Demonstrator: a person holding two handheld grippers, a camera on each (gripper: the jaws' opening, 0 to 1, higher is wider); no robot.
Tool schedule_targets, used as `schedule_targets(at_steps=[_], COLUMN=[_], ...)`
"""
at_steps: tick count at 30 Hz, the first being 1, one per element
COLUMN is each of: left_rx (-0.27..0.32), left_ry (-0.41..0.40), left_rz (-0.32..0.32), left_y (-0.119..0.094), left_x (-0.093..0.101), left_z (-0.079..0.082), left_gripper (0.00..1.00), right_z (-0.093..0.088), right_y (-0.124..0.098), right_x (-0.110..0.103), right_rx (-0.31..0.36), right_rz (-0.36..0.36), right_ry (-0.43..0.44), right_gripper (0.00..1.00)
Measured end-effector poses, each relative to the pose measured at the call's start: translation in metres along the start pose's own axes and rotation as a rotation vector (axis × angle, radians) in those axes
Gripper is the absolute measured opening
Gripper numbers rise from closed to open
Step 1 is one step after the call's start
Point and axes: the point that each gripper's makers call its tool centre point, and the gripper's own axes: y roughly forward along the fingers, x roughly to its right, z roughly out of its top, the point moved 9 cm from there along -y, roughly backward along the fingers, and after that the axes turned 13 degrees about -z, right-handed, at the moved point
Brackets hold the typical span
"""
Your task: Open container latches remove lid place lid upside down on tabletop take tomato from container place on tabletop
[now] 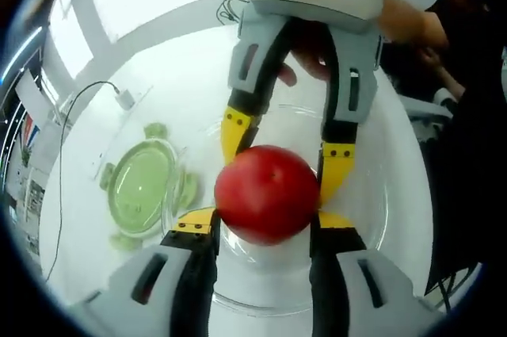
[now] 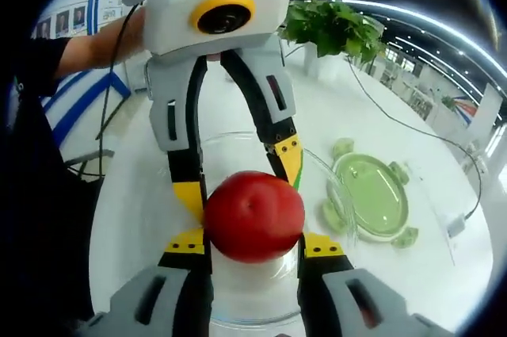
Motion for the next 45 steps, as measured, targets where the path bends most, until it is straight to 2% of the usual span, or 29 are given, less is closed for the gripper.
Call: schedule_targets(at_steps=[9, 20, 24, 32, 39, 45], left_rx=[0.020, 0.027, 0.028, 0.014, 0.048, 0.062], left_ry=[0.034, 0.101, 0.130, 0.181, 0.192, 0.184], left_rz=[0.021, 0.033, 0.025, 0.002, -0.039, -0.076], left_y=[-0.007, 0.002, 0.009, 0.037, 0.056, 0.084], left_x=[0.006, 0.004, 0.002, -0.004, -0.008, -0.016], left_z=[0.024, 0.069, 0.085, 0.118, 0.134, 0.142], left_gripper=[0.36, 0.36, 0.36, 0.36, 0.36, 0.36], right_z=[0.002, -0.011, -0.021, -0.049, -0.073, -0.097], right_y=[-0.026, -0.063, -0.077, -0.101, -0.117, -0.117], right_x=[0.007, 0.024, 0.032, 0.048, 0.056, 0.064], right_rx=[0.024, 0.009, 0.005, -0.042, -0.048, -0.076], right_rz=[-0.038, -0.108, -0.138, -0.198, -0.218, -0.224], right_ry=[-0.004, -0.019, -0.007, 0.013, 0.051, 0.080], right_gripper=[0.38, 0.38, 0.38, 0.38, 0.37, 0.37])
